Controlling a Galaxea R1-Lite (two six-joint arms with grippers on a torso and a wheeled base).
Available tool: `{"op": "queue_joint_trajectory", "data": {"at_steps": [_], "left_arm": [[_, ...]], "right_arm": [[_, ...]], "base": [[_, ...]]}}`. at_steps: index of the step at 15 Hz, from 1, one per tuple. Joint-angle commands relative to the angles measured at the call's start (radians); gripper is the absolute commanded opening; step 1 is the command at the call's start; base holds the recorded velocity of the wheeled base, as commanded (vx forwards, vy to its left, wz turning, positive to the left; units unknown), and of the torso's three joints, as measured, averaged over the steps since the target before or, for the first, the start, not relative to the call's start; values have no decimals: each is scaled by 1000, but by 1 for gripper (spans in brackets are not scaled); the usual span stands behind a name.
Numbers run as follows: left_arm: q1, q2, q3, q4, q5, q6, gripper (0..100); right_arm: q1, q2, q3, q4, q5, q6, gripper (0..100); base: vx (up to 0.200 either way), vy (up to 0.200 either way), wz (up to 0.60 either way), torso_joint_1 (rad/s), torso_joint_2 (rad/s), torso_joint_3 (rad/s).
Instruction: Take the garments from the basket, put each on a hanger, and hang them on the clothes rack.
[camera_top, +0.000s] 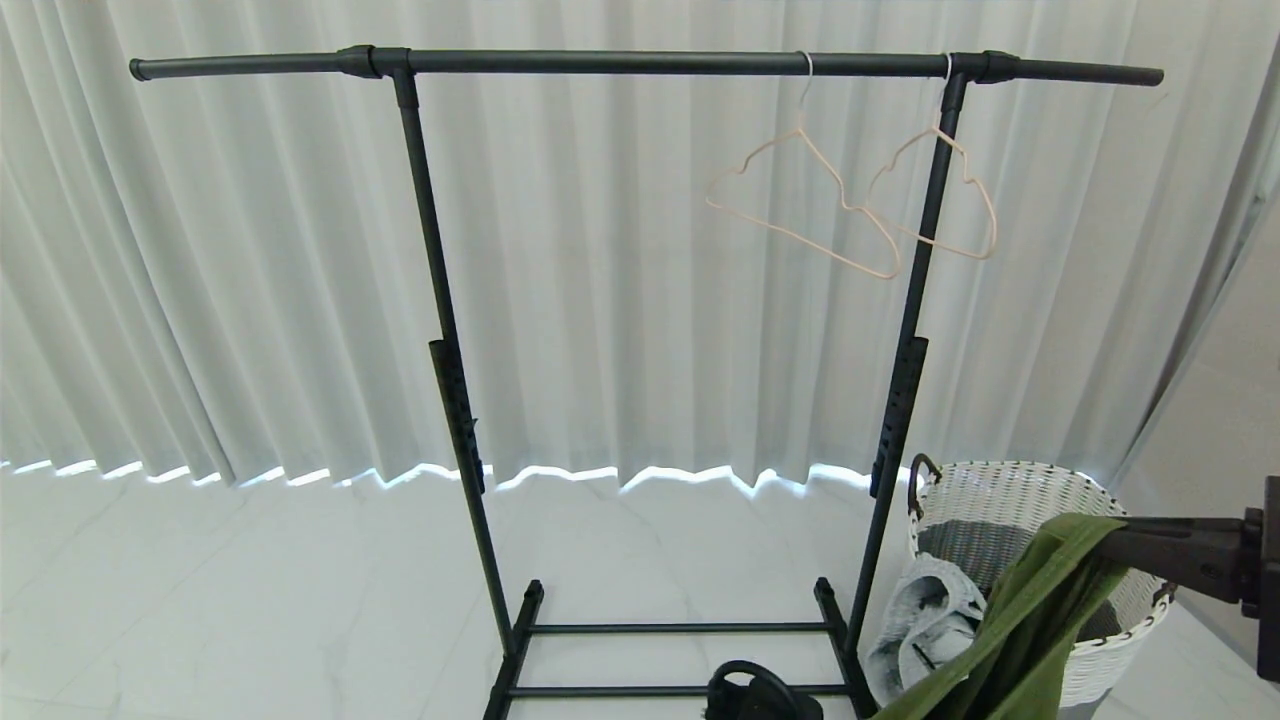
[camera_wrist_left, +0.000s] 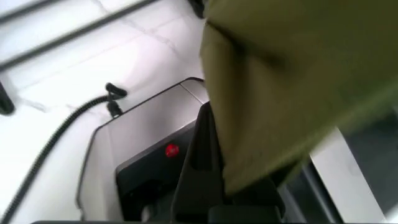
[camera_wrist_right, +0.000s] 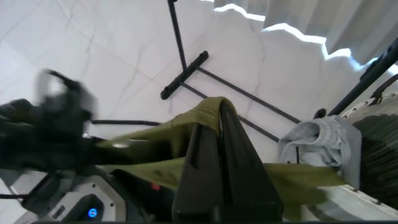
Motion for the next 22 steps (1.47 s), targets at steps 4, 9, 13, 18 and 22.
{"op": "queue_joint_trajectory", "data": {"at_steps": [4, 9, 13, 18, 22], "left_arm": [[75, -554, 91, 295, 50, 244, 0], [245, -688, -247, 585, 71, 350, 0], [361, -678, -471, 634, 71, 508, 0], [424, -623, -704, 631, 64, 649, 0], [383, -599, -742, 625, 64, 689, 0]], "right_arm": [[2, -58, 107, -68, -24, -103, 0], [74, -3, -75, -63, -52, -106, 0], [82, 105, -329, -38, -107, -106, 0], [82, 203, -634, 129, -148, -106, 0], [82, 145, -692, 334, -173, -142, 0]], "base": [[0, 0, 0, 0, 0, 0], [0, 0, 0, 0, 0, 0], [0, 0, 0, 0, 0, 0], [0, 0, 0, 0, 0, 0], [0, 0, 0, 0, 0, 0]]}}
